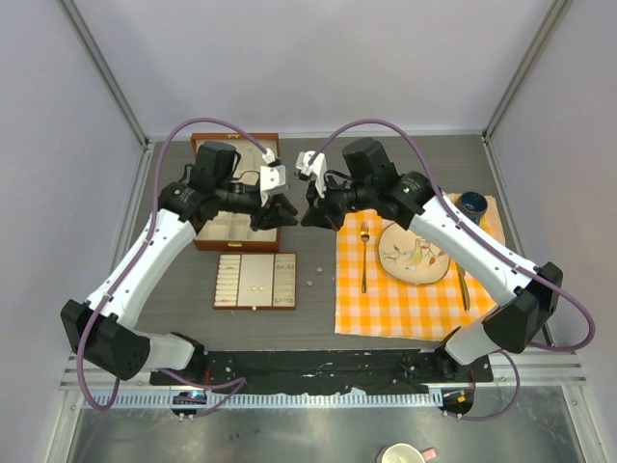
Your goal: Organize the mixed jewelry
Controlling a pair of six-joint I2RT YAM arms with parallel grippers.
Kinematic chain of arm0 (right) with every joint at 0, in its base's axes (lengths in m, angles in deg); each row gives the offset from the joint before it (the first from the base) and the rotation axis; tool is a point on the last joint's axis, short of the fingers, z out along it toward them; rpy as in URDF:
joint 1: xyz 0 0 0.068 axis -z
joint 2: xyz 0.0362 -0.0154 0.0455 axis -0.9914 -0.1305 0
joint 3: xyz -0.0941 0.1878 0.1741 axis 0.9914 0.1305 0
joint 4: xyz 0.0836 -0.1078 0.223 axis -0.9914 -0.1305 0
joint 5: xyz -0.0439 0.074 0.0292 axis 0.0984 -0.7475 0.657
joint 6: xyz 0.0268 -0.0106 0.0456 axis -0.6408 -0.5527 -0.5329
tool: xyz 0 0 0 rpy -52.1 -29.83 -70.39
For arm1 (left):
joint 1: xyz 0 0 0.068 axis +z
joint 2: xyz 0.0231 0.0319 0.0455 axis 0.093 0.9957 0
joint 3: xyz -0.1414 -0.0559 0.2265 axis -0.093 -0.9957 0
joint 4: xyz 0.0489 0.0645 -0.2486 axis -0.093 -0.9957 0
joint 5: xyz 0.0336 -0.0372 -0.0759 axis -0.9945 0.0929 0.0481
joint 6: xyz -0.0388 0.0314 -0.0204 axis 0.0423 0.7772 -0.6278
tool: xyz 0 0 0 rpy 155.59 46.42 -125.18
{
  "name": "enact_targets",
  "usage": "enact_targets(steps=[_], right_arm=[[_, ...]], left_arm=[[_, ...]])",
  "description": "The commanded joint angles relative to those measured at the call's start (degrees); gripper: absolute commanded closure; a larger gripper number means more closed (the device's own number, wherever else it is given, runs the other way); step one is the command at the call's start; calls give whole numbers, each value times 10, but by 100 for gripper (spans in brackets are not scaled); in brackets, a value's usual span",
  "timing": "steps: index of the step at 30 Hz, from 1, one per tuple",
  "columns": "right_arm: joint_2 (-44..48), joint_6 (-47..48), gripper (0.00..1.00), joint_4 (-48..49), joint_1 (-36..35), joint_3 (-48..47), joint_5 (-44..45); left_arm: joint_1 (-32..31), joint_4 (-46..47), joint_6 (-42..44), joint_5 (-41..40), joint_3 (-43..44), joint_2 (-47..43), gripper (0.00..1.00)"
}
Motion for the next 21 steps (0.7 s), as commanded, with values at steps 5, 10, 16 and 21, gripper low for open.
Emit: enact_targets(steps=[5, 10, 16, 21], right_arm=[[19, -1, 99, 23, 1, -3, -6], [19, 1, 99, 23, 1, -1, -5], [20, -1, 99, 24, 1, 0, -6], [20, -1, 99, 24, 1, -1, -7]], left_arm=[[3, 14, -15, 28, 27, -5, 70], [3, 18, -20, 30, 28, -5, 70], [3, 18, -21, 29, 29, -1, 71], [3, 16, -20, 32, 28, 2, 74]])
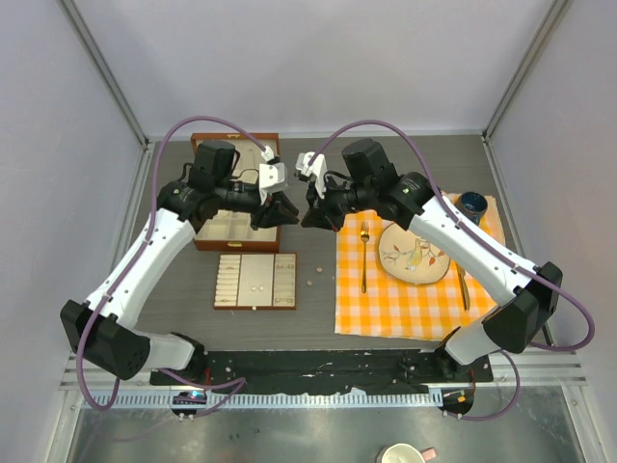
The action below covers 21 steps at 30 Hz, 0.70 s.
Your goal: Organize the mixed jewelry
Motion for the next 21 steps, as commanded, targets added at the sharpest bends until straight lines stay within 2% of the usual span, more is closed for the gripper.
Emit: enact_targets(steps=[1, 10, 17, 21], right_arm=[[21, -2, 99, 25, 1, -5, -7], [21, -2, 99, 25, 1, -7, -5], [20, -2, 99, 24, 1, -5, -6], [20, -2, 99, 25, 1, -5, -5]], left_arm=[[3, 13, -3, 19, 19, 4, 75], [3, 8, -4, 27, 18, 12, 81], [3, 14, -17, 33, 19, 13, 94], [3, 17, -23, 34, 21, 14, 97]])
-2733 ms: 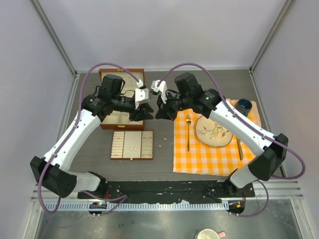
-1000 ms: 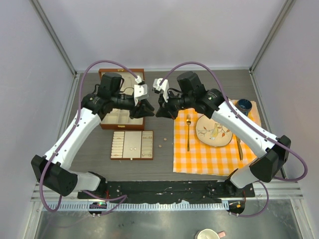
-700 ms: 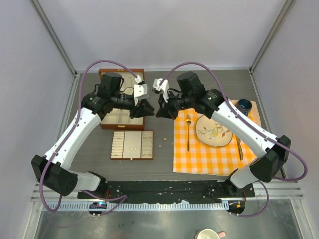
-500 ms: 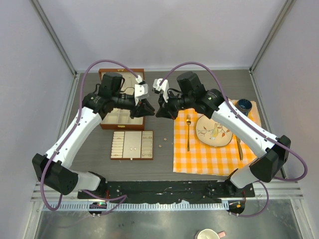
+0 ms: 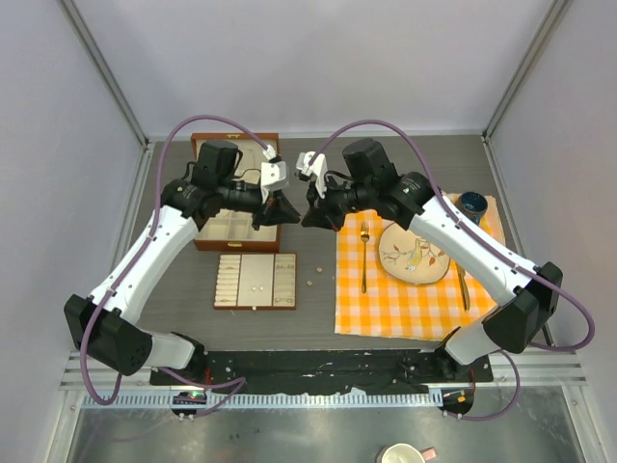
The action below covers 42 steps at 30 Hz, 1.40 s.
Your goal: Organize the mixed jewelry
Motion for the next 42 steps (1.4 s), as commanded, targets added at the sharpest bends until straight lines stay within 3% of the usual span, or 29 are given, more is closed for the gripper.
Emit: enact_targets(steps=[1, 11, 15, 21, 26, 32, 42], right_arm=[[20, -2, 99, 24, 0, -4, -5], [24, 1, 97, 25, 0, 1, -5], [31, 1, 73, 25, 0, 6, 4], [49, 7, 63, 23, 0, 19, 25], [65, 11, 62, 24, 5, 30, 48], [79, 9, 62, 36, 17, 46, 61], [71, 3, 62, 46, 24, 61, 56]], left_arm=[[3, 19, -14, 20, 23, -1, 97], [3, 29, -39, 22, 21, 1, 100], [3, 35, -43, 3, 17, 0, 100], [14, 50, -42, -16, 10, -13, 100], [45, -13, 11, -26, 20, -23, 100], [62, -142, 134, -84, -7, -46, 100], [81, -212, 247, -232, -174, -113, 100]])
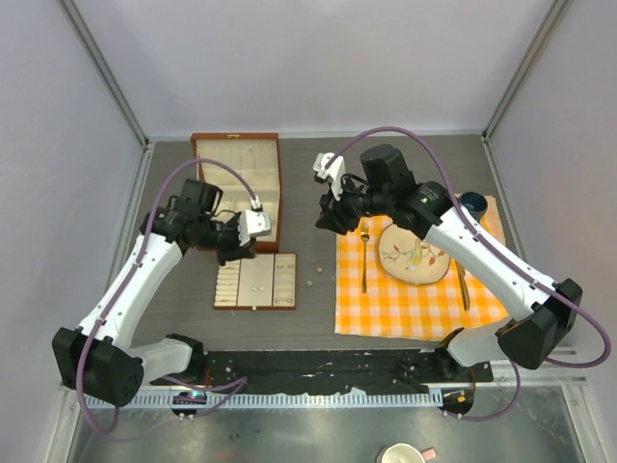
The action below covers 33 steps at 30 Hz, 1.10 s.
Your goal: Organize the mixed jewelry
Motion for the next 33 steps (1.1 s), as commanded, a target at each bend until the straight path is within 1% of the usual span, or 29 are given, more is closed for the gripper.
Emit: enact_targets(steps=[1, 6, 12, 22, 33], right_arm=[[6, -1, 62, 29, 2, 2, 1], [3, -3, 63, 33, 3, 7, -1], [5, -3, 63, 35, 4, 15, -1], [10, -4, 63, 38, 6, 23, -4], [11, -4, 63, 39, 8, 23, -6]], left_arm=[[15, -41, 71, -85, -66, -24, 100], [28, 0, 91, -128, -142, -33, 100], [37, 35, 106, -164, -188, -9, 100], [54, 74, 124, -196, -200, 46, 100], [57, 101, 133, -216, -214, 67, 100]])
